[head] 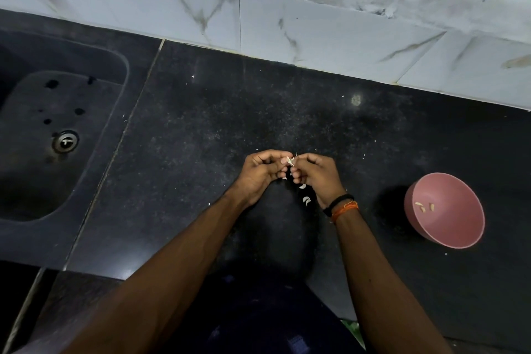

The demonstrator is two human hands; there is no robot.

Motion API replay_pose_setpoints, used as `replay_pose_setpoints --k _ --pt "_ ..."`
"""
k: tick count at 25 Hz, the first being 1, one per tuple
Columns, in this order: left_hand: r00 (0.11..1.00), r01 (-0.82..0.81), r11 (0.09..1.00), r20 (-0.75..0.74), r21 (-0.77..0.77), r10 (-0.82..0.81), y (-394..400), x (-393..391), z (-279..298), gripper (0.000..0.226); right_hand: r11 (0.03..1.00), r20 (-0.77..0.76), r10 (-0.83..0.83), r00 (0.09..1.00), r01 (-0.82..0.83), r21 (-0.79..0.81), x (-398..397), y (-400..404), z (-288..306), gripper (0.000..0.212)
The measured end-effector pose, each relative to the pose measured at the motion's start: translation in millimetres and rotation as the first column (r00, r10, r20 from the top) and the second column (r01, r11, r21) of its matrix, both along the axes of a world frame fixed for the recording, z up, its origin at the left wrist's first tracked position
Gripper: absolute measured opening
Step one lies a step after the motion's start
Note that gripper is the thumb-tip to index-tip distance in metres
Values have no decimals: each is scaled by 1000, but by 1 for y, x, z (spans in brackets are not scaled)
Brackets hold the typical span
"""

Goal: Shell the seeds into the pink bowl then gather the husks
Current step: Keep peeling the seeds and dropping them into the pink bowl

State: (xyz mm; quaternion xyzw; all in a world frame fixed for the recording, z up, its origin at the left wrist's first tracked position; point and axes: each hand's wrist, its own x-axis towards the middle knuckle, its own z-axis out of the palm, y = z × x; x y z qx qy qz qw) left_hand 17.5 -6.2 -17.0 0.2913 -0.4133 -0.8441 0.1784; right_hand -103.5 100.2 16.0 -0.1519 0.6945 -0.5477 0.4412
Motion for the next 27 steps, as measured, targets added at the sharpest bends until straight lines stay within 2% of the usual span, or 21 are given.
replay_pose_setpoints --k 6,13,20,24,27 --pt "999 -43 998 21 41 42 0 -3 6 13 997 -85 23 996 -17 79 -2 -3 -2 16" --pt "996 -40 992 72 -116 49 5 -6 7 15 988 -187 106 977 -83 129 -2 -1 -2 17" --pt "999 -35 999 30 -30 35 3 -2 2 16 993 -108 -38 993 50 111 0 -3 0 17" --pt "995 -95 995 27 14 95 3 -2 3 15 983 -214 -56 975 91 157 -1 0 3 15" --pt "993 -120 992 17 47 119 3 -2 5 11 977 -308 22 951 46 210 -5 3 6 12"
